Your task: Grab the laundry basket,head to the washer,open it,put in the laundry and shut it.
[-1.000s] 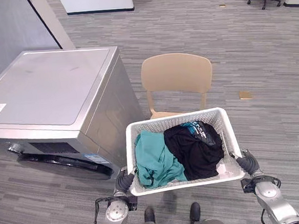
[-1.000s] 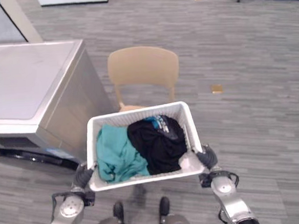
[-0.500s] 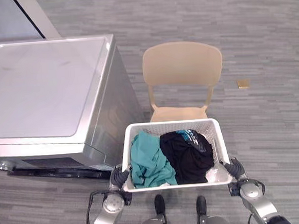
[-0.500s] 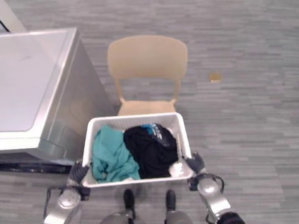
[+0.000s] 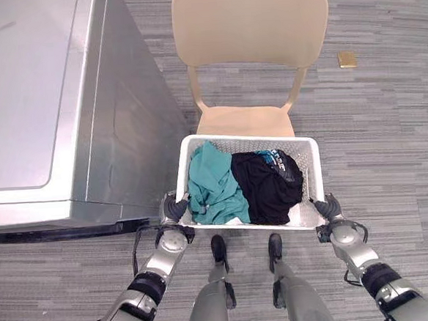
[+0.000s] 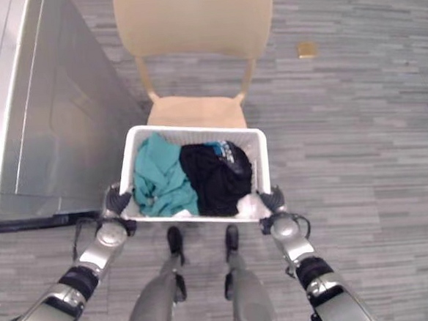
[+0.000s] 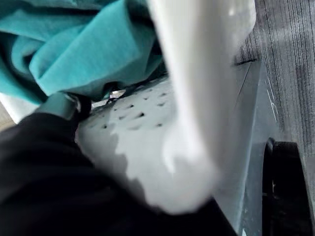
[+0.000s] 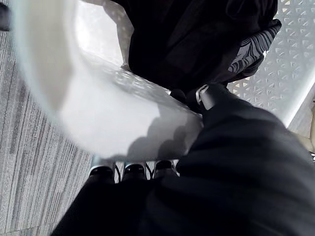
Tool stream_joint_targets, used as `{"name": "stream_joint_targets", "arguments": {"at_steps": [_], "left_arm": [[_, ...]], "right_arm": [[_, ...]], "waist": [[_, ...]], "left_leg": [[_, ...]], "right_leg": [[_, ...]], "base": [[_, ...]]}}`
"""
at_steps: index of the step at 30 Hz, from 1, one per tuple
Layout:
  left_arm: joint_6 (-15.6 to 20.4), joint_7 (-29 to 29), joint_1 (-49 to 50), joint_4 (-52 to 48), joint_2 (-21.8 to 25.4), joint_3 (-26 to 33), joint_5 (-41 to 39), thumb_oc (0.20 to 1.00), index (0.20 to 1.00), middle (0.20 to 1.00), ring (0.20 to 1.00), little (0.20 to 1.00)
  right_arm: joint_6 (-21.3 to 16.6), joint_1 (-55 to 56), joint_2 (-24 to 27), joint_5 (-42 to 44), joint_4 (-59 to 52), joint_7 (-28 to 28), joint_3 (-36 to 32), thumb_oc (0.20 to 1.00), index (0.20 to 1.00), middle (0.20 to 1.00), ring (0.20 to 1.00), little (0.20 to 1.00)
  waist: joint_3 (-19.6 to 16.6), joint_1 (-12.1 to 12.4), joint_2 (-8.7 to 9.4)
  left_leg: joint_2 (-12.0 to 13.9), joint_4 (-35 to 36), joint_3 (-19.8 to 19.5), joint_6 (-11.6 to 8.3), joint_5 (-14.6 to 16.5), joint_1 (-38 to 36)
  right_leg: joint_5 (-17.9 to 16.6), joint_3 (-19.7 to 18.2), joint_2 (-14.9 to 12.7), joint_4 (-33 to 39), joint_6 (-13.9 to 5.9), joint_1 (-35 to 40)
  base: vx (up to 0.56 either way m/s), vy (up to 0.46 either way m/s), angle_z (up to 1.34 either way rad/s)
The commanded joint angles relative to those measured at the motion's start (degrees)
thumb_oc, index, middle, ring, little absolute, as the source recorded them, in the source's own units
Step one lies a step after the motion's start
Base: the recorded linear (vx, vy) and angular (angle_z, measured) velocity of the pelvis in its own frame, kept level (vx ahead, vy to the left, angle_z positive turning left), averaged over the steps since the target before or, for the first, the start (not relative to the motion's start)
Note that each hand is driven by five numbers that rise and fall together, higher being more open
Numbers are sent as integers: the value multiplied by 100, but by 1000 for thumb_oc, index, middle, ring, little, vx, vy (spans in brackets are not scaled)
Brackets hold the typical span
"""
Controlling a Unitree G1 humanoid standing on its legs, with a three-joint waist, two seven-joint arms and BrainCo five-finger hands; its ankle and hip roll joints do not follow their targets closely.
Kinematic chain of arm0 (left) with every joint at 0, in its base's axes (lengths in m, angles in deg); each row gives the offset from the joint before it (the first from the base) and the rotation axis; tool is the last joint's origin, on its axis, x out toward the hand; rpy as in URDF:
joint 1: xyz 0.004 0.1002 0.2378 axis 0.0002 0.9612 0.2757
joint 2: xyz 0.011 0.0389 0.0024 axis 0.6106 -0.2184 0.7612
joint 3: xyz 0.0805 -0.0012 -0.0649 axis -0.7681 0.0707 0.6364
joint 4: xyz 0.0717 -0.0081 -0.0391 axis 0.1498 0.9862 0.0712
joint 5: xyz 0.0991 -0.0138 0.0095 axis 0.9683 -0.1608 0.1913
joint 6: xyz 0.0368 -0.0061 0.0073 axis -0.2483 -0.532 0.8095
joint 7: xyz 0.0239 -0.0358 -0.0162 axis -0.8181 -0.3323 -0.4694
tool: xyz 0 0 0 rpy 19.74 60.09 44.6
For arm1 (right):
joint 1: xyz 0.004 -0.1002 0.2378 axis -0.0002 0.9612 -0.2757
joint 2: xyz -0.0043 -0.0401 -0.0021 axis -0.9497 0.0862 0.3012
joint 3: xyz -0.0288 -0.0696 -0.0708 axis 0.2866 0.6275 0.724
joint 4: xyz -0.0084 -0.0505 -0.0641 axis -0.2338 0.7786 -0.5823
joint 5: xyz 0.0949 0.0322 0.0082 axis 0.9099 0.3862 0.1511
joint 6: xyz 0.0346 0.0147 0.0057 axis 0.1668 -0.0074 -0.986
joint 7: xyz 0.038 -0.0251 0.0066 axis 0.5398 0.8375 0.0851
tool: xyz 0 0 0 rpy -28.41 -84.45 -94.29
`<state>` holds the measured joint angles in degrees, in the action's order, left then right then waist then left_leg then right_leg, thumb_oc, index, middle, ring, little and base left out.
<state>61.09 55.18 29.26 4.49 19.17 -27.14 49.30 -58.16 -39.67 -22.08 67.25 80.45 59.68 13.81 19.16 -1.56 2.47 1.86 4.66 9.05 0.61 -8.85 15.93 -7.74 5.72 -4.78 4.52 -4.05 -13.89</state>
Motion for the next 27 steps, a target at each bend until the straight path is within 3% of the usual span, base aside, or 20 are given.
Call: {"name": "stream_joint_targets", "arguments": {"at_steps": [1,2,7,12,18,24,27], "left_arm": [[578,66,-568,-7,-429,-227,-206,1000,1000,1000,1000,1000],[581,53,-653,81,-411,-249,-227,1000,1000,1000,1000,1000],[674,-100,-1296,361,-249,-135,-520,1000,1000,1000,1000,1000],[779,254,169,-1046,37,441,-581,1000,1000,1000,1000,1000],[627,806,1744,-1740,196,1202,-467,1000,1000,1000,1000,1000],[378,1526,2933,-1528,189,1501,-368,1000,1000,1000,1000,1000],[240,1736,3196,-683,62,1468,-41,1000,1000,1000,1000,1000]], "right_arm": [[-386,-383,-387,246,-264,133,333,878,878,878,878,878],[-385,-520,-415,290,-185,115,383,1000,1000,1000,1000,1000],[-376,-1293,-265,427,136,8,453,1000,1000,1000,1000,1000],[-500,-69,127,493,-711,264,-198,1000,1000,1000,1000,1000],[-448,1176,718,117,-1282,782,-895,1000,1000,1000,1000,1000],[-392,2228,833,-528,-1436,1370,-1126,1000,1000,1000,1000,1000],[-385,2402,682,-692,-887,1540,-984,1000,1000,1000,1000,1000]], "waist": [[-101,76,-55],[-52,84,-48],[45,137,-66],[-195,164,-74],[-427,227,-110],[-662,265,-205],[-791,320,-250]], "left_leg": [[273,34,-228,-431,362,-45],[278,33,-219,-443,350,-19],[292,34,-283,-516,263,125],[286,34,-262,-504,379,-151],[252,34,-331,-452,472,-569],[252,34,-392,-419,582,-1163],[275,-35,-413,-415,683,-1538]], "right_leg": [[534,-275,-213,-599,-354,-365],[515,-274,-206,-593,-353,-391],[413,-199,-173,-463,-355,-468],[450,-145,-134,-277,-348,-105],[631,-58,-130,-266,-343,414],[924,57,-134,-469,-335,992],[1133,72,-117,-623,-297,1354]], "base": [[-52,-10,1],[-60,-9,1],[-57,-27,0],[69,-16,0],[67,-41,6],[39,-33,14],[41,-59,4]]}}
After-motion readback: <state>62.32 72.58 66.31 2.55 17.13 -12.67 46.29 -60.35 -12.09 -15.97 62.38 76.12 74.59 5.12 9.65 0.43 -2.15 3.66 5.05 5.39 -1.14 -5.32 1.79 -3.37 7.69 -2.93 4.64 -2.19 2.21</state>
